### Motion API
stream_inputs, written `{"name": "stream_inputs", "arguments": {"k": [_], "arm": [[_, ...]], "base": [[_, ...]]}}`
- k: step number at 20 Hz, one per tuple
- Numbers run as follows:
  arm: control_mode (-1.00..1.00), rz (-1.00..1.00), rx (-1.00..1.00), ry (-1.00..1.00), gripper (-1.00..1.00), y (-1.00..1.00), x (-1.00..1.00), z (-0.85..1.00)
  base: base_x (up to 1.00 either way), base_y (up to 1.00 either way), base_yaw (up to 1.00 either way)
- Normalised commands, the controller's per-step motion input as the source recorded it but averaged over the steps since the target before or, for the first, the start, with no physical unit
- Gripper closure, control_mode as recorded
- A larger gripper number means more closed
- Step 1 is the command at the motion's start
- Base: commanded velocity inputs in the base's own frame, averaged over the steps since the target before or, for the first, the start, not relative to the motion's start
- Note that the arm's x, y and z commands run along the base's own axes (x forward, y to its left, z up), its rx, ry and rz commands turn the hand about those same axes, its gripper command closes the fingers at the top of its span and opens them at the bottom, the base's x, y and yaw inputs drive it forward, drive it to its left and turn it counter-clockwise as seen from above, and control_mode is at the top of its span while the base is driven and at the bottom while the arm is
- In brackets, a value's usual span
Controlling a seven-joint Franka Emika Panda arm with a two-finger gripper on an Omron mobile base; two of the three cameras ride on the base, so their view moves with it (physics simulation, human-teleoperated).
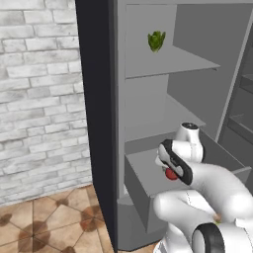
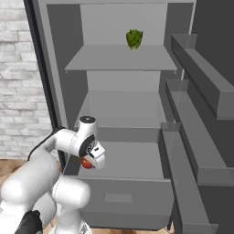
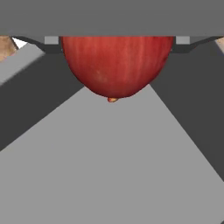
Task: Place the onion and lime inside the fridge drawer. Close the drawer after placing the vegetables.
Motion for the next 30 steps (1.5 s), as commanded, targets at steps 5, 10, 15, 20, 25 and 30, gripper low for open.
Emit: {"name": "stream_inputs", "arguments": {"k": [5,10,15,20,25,30], "arm": [[-1.0,0.08,0.0,0.03,1.0,0.0,0.05,-0.86],[-1.0,0.12,0.0,0.1,1.0,0.0,0.0,-0.85],[-1.0,0.11,0.0,0.02,1.0,-0.18,-0.21,-0.57],[-1.0,0.07,0.0,0.0,1.0,-0.18,-0.49,-0.37],[-1.0,0.07,0.0,0.01,1.0,-0.07,-0.43,-0.27],[-1.0,0.07,0.0,0.02,1.0,0.0,-0.15,-0.1]], "base": [[0.0,0.0,0.0],[0.0,0.0,0.0],[0.0,0.0,0.0],[0.0,0.0,0.0],[0.0,0.0,0.0],[0.0,0.0,0.0]]}}
